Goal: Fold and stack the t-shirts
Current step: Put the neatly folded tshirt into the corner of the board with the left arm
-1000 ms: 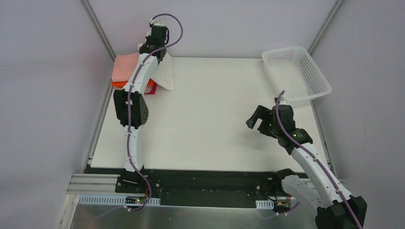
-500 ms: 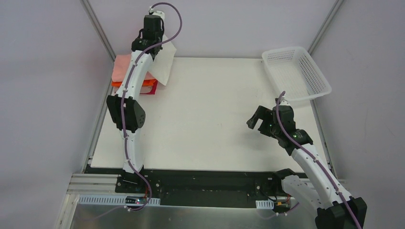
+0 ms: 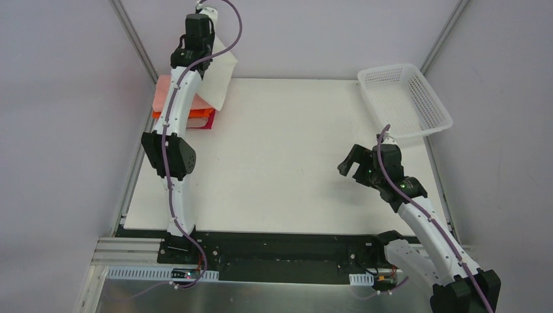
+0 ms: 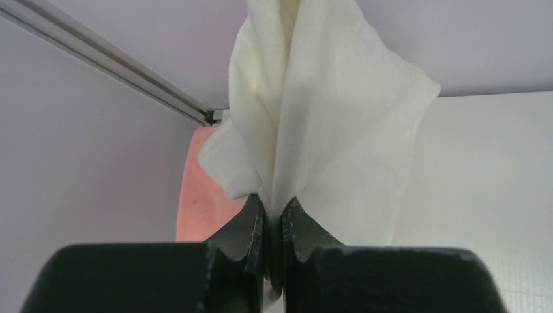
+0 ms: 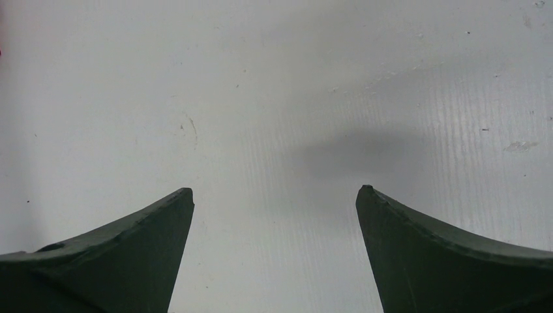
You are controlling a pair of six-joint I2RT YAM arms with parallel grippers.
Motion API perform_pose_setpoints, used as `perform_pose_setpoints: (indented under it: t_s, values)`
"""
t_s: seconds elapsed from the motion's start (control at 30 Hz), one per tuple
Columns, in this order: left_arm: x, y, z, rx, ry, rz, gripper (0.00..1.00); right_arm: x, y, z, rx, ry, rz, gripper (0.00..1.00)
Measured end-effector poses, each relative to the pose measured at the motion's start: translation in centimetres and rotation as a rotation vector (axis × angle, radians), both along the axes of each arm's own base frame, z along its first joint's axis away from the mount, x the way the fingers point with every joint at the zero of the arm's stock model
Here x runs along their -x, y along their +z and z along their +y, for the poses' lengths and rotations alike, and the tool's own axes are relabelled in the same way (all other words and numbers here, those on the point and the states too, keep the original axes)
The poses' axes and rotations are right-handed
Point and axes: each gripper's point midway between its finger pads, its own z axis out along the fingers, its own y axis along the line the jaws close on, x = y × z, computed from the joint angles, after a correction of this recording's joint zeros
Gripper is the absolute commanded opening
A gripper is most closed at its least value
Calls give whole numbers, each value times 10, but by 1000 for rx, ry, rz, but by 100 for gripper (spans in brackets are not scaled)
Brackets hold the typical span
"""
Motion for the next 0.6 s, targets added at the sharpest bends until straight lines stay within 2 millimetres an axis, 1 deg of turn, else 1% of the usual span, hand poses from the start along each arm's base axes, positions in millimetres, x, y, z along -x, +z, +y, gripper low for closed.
perform_pose_setpoints:
  t_s: [0.07, 0.2, 0.27, 0.33, 0.37, 0.5, 0.6]
  values:
    - [-1, -1, 12, 0, 14, 3, 0, 0, 0, -1, 1, -3, 0, 99]
    - [-3, -6, 47, 10, 51, 13, 0, -1, 0, -2, 7, -9, -1, 99]
    - [-5, -14, 67, 3, 74, 28, 0, -1, -1, -3, 11, -13, 2, 100]
    - [-9, -23, 82, -3, 92, 45, 0, -2, -3, -3, 15, -15, 8, 100]
    - [-11, -32, 90, -4, 99, 61, 0, -2, -4, -4, 18, -17, 12, 100]
    - [-19, -67, 113, 10, 116, 121, 0, -2, -9, -4, 26, -21, 28, 100]
    - [-26, -86, 127, 15, 134, 146, 0, -3, -11, -4, 30, -21, 39, 100]
